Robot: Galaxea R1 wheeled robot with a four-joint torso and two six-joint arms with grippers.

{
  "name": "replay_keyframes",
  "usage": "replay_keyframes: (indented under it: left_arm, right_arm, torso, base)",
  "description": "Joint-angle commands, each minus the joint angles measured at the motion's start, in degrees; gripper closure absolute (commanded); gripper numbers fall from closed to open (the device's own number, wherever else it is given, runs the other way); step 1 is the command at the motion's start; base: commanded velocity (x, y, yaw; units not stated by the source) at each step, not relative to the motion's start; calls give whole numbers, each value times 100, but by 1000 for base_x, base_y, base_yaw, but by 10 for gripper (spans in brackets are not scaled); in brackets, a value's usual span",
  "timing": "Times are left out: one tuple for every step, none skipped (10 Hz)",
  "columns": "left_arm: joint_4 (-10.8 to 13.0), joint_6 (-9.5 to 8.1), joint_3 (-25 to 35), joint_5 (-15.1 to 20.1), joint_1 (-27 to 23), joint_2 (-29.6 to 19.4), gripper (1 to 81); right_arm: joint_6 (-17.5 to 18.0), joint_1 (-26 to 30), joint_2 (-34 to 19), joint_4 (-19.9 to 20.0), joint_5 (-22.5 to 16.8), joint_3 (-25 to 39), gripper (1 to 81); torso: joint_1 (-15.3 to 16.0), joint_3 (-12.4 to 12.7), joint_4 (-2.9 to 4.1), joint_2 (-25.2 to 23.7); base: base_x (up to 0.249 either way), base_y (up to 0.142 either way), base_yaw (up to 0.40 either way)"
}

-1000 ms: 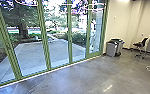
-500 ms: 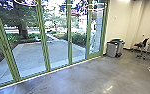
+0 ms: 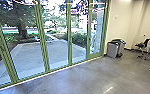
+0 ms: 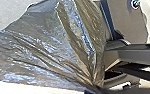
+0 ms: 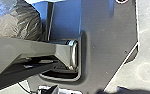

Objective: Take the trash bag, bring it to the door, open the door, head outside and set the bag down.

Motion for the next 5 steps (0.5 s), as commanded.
replay_keyframes:
  left_arm:
    - [38,22,5,360,-317,-21,811]
    - [38,22,5,360,-309,-21,811]
    - [38,22,5,360,-309,-21,811]
    - [38,22,5,360,-309,-21,811]
    - [38,22,5,360,-309,-21,811]
  right_arm:
    - [-39,269,50,29,-336,32,10]
    - [-47,277,50,29,-336,32,10]
    - [-39,277,50,29,-336,32,10]
    - [-47,277,50,29,-336,23,10]
    - [-47,277,50,29,-336,23,10]
  torso:
    - [0,0,0,0]
    - [0,0,0,0]
    - [0,0,0,0]
    - [-2,0,0,0]
    - [-4,0,0,-2]
  base:
    - [144,0,0]
    - [147,0,0]
    - [151,-66,0]
    - [153,-70,0]
    - [154,-71,0]
